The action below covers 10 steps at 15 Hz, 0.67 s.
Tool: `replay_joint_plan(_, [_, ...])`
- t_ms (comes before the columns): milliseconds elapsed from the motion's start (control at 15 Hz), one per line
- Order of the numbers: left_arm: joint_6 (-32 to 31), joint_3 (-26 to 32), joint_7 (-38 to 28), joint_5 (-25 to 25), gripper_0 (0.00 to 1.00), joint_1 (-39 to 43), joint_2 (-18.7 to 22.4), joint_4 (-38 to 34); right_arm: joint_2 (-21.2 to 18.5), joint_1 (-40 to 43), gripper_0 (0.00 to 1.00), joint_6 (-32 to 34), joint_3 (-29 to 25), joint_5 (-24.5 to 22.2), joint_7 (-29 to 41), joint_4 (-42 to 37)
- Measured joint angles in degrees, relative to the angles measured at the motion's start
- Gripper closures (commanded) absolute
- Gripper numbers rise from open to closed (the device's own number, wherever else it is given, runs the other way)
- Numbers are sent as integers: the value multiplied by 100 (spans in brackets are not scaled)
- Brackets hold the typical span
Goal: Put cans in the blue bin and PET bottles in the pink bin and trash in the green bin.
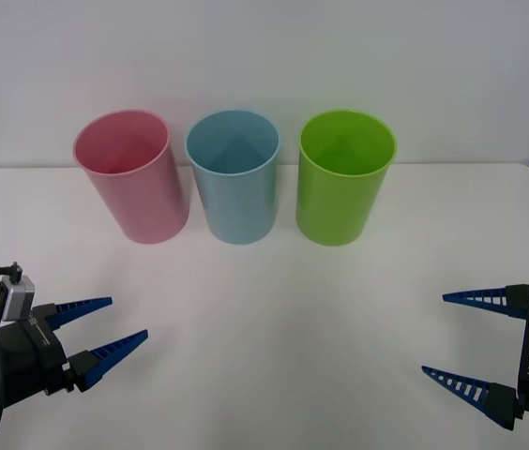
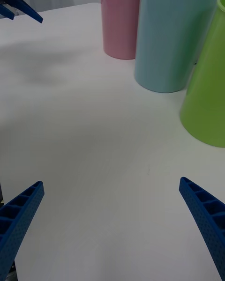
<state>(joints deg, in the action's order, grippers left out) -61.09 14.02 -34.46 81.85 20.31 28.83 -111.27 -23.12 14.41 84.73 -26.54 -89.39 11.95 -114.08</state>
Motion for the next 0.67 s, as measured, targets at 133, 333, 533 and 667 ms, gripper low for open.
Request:
replay_joint_plan(133, [-15,43,50,-41,0,86,0,0,0,0,0,0,0,0,0,0])
replay_joint_plan(333, [-18,57,70,-61,0,123,0,0,0,0,0,0,0,0,0,0])
replay_joint_plan(533, [-18,57,70,-62,0,123,0,0,0,0,0,0,0,0,0,0])
replay_joint_plan(667, [-18,57,70,-62,0,123,0,0,0,0,0,0,0,0,0,0])
